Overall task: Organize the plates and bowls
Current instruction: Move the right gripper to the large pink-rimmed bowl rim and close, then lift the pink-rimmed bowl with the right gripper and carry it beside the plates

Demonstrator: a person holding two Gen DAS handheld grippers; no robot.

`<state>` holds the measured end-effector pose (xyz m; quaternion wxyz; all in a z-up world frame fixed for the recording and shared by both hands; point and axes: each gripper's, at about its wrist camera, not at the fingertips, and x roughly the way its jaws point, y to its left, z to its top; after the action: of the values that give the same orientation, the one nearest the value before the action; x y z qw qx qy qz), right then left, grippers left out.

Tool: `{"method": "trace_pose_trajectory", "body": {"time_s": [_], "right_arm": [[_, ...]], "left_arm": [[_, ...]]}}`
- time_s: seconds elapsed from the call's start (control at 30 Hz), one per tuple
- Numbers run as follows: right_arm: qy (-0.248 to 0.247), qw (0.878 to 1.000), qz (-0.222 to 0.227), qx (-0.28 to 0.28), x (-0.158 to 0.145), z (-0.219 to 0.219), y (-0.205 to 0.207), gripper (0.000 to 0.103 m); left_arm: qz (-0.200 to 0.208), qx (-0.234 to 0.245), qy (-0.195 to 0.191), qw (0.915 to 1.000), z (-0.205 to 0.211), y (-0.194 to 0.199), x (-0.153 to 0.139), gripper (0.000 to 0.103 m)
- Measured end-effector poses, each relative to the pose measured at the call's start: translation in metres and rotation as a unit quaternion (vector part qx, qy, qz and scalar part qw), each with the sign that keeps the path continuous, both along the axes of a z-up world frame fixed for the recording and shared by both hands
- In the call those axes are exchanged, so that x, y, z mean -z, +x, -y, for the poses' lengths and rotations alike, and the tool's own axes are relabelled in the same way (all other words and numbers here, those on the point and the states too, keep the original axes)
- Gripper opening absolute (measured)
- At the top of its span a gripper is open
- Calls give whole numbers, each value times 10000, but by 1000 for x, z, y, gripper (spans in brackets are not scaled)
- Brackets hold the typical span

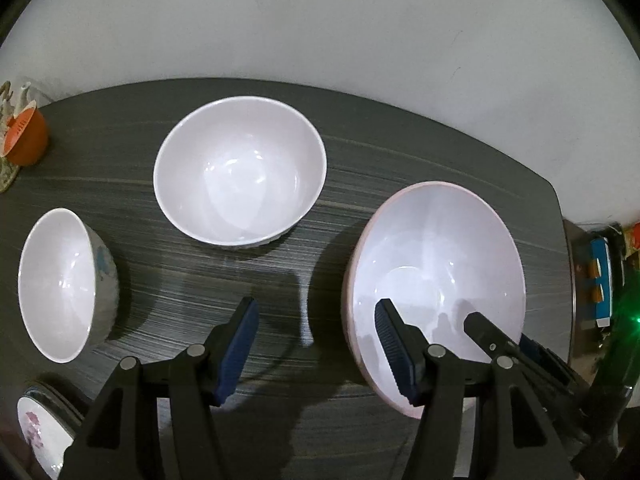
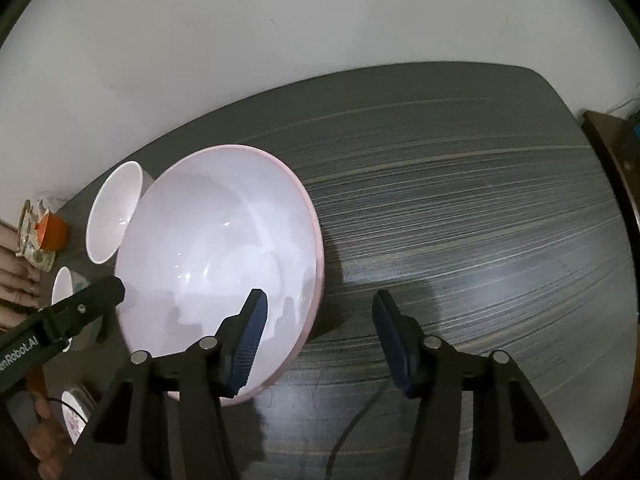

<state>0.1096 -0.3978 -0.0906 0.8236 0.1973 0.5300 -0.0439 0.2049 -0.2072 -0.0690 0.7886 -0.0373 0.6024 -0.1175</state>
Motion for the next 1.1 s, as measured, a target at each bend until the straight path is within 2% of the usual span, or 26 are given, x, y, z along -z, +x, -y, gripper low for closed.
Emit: {"method": "trace_pose_trajectory", "body": {"time_s": [0.07, 0.1, 0.13, 0.2, 0.27, 0.33, 0.4, 0.77, 1.1], "right_arm": [[120, 9999, -29, 13, 4, 1, 3, 47], [146, 9999, -37, 20, 5, 1, 4, 46], [174, 9998, -38, 16, 7, 1, 5, 43], [242, 9997, -39, 6, 10, 0, 5, 37], [290, 9996, -45, 14, 12, 1, 6, 25], [285, 9996, -44, 31, 14, 0, 3, 20], [303, 9995, -10, 18, 14, -2, 2, 15], [301, 9995, -35, 83, 12, -8, 2, 14], [369, 9993, 79, -15, -11, -31, -31, 14]], "left_arm": [[-34, -8, 23, 10000, 0, 3, 3, 55], [-49, -18, 2, 10000, 0, 3, 5, 43], [-94, -8, -50, 9999, 0, 4, 7, 38], [-116, 26, -199, 9997, 1, 3, 9, 32], [-57, 99, -186, 9998, 4, 0, 8, 27], [-23, 180, -230, 9996, 7, -2, 7, 17], [-61, 228, -295, 9993, 10, -4, 8, 13], [45, 306, -335, 9990, 3, -26, -6, 12], [206, 222, -338, 9990, -47, -77, -40, 12]]}}
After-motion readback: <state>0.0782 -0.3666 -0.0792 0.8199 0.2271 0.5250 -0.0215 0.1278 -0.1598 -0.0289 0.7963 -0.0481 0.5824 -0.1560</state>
